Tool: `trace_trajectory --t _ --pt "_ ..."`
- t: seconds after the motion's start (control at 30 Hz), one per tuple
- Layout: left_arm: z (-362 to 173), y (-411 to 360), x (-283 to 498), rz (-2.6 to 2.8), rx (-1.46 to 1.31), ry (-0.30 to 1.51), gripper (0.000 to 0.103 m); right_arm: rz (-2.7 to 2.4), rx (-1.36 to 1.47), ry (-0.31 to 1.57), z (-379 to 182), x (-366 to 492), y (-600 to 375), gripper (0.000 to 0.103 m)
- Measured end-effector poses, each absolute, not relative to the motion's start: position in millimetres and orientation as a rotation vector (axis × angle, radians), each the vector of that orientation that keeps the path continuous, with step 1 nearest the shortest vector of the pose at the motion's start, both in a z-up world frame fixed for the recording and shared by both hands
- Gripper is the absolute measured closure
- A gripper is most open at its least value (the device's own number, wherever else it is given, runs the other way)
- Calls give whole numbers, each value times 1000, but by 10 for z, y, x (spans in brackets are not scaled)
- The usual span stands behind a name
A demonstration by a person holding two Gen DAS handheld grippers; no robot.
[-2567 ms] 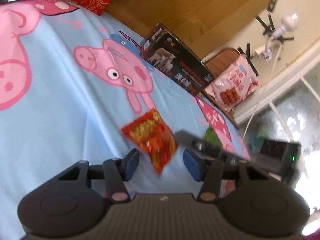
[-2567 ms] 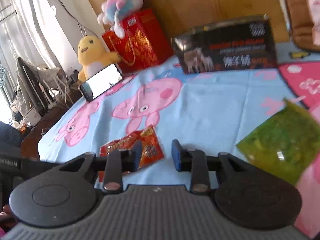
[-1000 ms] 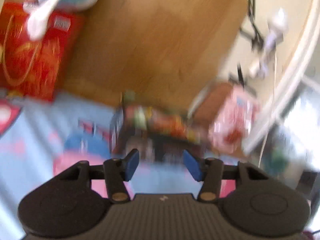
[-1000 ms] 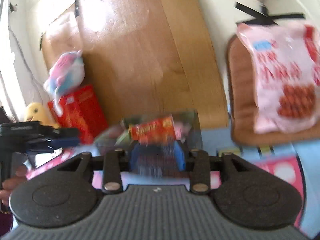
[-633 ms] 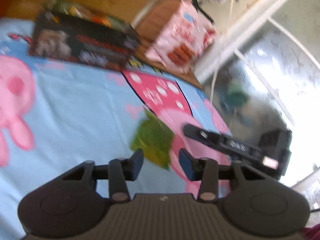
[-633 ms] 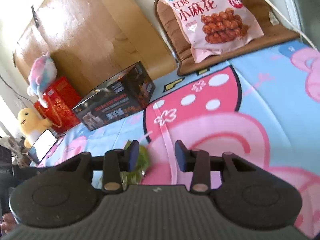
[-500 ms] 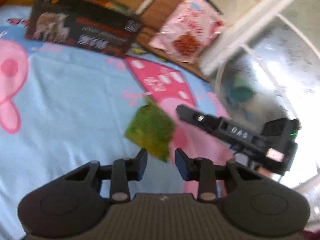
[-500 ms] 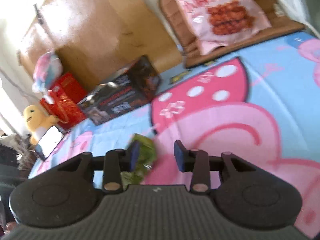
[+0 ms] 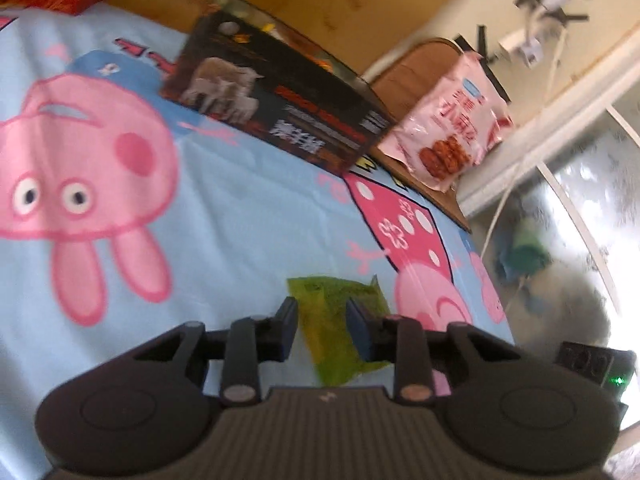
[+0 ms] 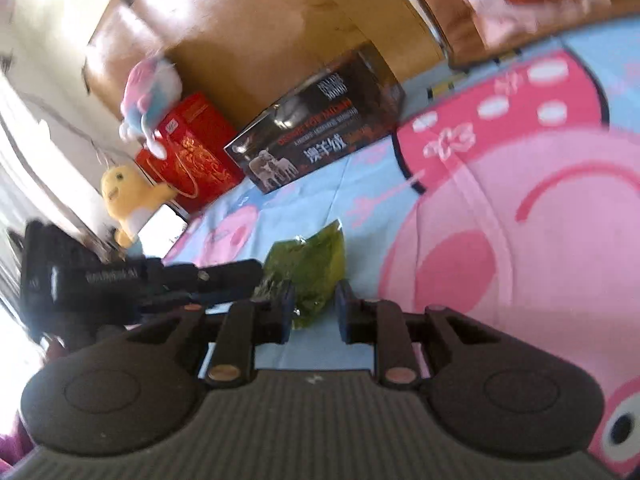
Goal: Organize snacks
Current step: 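Grasp the green leafy bag with the left tool, then lift the green bag into the tin box and open the left tool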
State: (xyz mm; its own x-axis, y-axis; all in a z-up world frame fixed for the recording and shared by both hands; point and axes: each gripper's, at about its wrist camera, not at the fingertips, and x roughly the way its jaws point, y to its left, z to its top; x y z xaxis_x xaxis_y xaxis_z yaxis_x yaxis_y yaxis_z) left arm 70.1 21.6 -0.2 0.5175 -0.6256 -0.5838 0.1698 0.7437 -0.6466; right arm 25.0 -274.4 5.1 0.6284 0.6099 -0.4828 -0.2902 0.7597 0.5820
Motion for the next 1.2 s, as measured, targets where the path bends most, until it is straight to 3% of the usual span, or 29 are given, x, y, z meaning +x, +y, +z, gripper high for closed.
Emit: trace_trajectory --t 0.23,0.4,0.63,0.67,0.7,0.87,1.0,1.07,1.2 --pt "45 374 683 -572 -598 884 76 562 399 697 159 194 -2668 62" --pt "-6 314 784 -643 -616 934 69 570 517 757 61 272 -2811 62" --pt "-140 104 797 -713 -624 986 75 586 614 786 -36 502 -2855 67" --pt "-138 82 787 -706 -616 977 76 588 594 784 -29 526 -2791 71" --pt "-126 81 782 -705 -604 969 75 587 579 797 -23 553 -2741 86" --pt "-132 183 790 -692 -617 964 74 624 622 822 -73 572 -2710 86" --pt "-233 307 805 -705 -685 967 80 677 809 870 -153 665 -2841 86" --pt "-293 371 812 -700 -722 973 90 705 883 896 -187 706 -2856 85" --pt "-349 426 833 -704 -732 975 95 650 759 902 -143 687 -2703 85"
